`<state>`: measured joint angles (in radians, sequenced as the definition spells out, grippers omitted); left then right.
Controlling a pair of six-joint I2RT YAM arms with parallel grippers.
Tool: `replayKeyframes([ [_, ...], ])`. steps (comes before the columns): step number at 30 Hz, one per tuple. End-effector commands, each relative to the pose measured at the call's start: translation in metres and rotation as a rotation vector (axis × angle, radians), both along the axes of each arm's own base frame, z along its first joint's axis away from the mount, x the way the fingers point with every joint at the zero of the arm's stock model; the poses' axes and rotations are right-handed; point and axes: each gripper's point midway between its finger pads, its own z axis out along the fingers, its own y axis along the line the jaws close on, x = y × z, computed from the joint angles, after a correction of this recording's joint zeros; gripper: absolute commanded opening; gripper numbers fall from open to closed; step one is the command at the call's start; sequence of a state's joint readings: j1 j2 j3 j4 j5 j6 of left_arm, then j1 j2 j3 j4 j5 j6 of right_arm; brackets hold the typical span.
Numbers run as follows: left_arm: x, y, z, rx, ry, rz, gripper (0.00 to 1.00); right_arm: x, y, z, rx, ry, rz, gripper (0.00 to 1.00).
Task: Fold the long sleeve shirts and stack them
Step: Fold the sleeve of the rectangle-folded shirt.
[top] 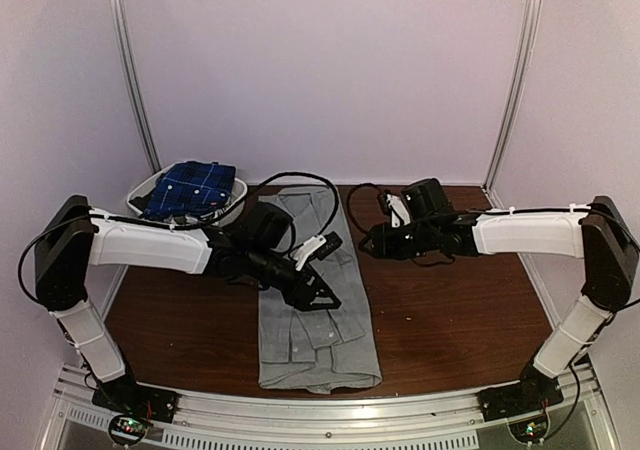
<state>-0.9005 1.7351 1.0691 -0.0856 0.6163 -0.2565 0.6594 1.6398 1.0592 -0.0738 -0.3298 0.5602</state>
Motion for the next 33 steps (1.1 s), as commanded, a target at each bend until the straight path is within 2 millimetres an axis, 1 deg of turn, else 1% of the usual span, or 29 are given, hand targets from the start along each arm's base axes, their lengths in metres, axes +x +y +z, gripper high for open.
replayKeyframes([
  [1,0.019,0.007,0.034,-0.051,-0.061,0.091,0.58,-0.048,-0.018,-0.028,-0.167,0.023,0.026,0.40],
  [4,0.050,0.023,0.032,-0.021,-0.057,0.235,0.57,-0.076,-0.015,-0.040,-0.214,0.052,0.068,0.40],
  [7,0.087,0.045,0.024,0.031,-0.037,0.422,0.56,-0.097,-0.006,-0.051,-0.226,0.082,0.106,0.40],
  [9,0.105,0.060,0.013,0.060,0.013,0.519,0.54,-0.108,0.001,-0.060,-0.236,0.105,0.129,0.40],
  [11,0.118,0.073,0.005,0.073,0.043,0.589,0.52,-0.117,0.008,-0.068,-0.249,0.123,0.150,0.40],
  [13,0.124,0.080,-0.002,0.081,0.067,0.622,0.52,-0.123,0.013,-0.076,-0.261,0.139,0.164,0.40],
  [15,0.127,0.083,-0.004,0.084,0.073,0.628,0.51,-0.130,0.017,-0.085,-0.268,0.169,0.173,0.39],
  [17,0.128,0.085,-0.005,0.093,0.065,0.638,0.51,-0.137,0.018,-0.094,-0.280,0.193,0.179,0.39],
  [22,0.130,0.090,-0.009,0.111,0.060,0.652,0.51,-0.150,0.018,-0.108,-0.282,0.238,0.184,0.39],
  [29,0.130,0.091,-0.012,0.116,0.065,0.658,0.51,-0.160,0.025,-0.116,-0.285,0.259,0.207,0.39],
  [33,0.131,0.092,-0.013,0.117,0.065,0.660,0.51,-0.162,0.028,-0.117,-0.280,0.265,0.210,0.39],
])
